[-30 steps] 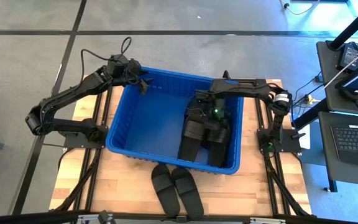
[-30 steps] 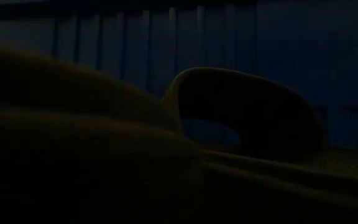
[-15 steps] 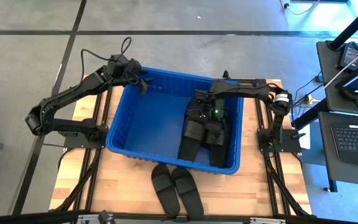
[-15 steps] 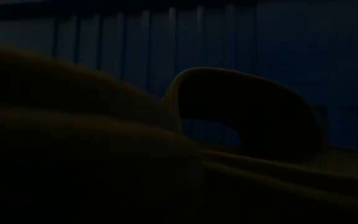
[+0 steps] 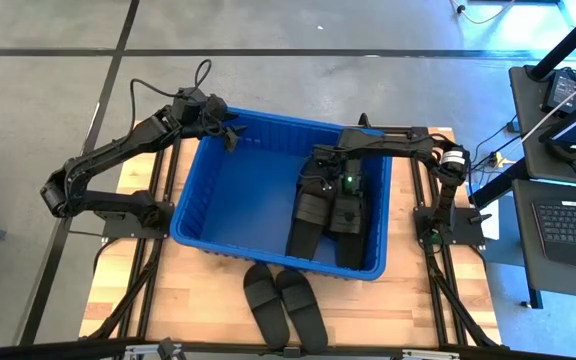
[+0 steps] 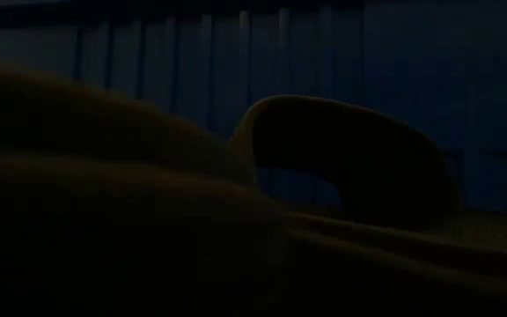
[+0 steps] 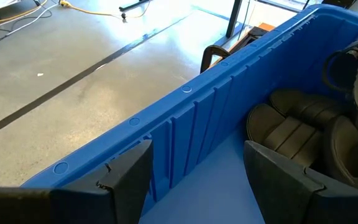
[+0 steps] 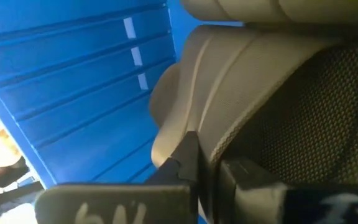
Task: Pick and place slides into bin
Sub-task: Adjust the black slides in the blue organizer bin
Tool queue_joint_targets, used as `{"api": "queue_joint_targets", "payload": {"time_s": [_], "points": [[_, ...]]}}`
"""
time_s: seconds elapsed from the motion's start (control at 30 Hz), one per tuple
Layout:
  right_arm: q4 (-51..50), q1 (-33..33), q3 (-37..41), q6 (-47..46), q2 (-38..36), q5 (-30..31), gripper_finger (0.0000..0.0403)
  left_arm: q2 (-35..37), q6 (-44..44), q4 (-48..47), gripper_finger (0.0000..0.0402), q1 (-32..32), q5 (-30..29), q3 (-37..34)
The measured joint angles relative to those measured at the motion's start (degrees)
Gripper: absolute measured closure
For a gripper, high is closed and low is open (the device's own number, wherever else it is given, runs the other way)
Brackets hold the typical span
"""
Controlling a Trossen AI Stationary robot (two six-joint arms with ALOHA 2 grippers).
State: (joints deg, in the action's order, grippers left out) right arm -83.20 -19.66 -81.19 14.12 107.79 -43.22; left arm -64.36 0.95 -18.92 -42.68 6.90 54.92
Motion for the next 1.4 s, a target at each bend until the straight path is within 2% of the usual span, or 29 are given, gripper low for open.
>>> {"api": "queue_joint_targets", "payload": {"time_s": [0.23, 0.37, 0.53, 0.73, 1.0, 1.1, 1.4], "points": [[0.26, 0.00, -0.02, 7.92, 0.00, -0.02, 0.0386, 0.00, 0.00, 0.00, 0.0157, 0.00, 0.00, 0.00], [3.82, 0.04, -0.02, 10.33, 0.00, 0.06, 0.0386, 0.00, 0.04, 0.00, 0.0157, 0.00, 0.00, 0.00], [4.83, 0.04, -0.02, 7.88, 0.00, 0.11, 0.0383, 0.00, 0.02, 0.00, 0.0157, 0.00, 0.00, 0.00], [2.55, -0.04, -0.02, 4.07, 0.00, 0.08, 0.0344, 0.00, 0.02, 0.00, 0.0157, 0.00, 0.00, 0.00], [1.98, -0.04, -0.04, 1.17, 0.00, 2.97, 0.0323, 0.00, 0.00, 0.00, 0.0157, 0.00, 0.00, 0.00], [1.94, -0.07, -0.04, 1.18, 0.00, 3.58, 0.0300, 0.00, 0.00, 0.00, 0.0157, 0.00, 0.00, 0.00], [-1.45, -0.22, -0.04, 0.55, 0.07, 4.09, 0.0190, 0.00, 0.00, 0.00, 0.0157, 0.00, 0.00, 0.00]]}}
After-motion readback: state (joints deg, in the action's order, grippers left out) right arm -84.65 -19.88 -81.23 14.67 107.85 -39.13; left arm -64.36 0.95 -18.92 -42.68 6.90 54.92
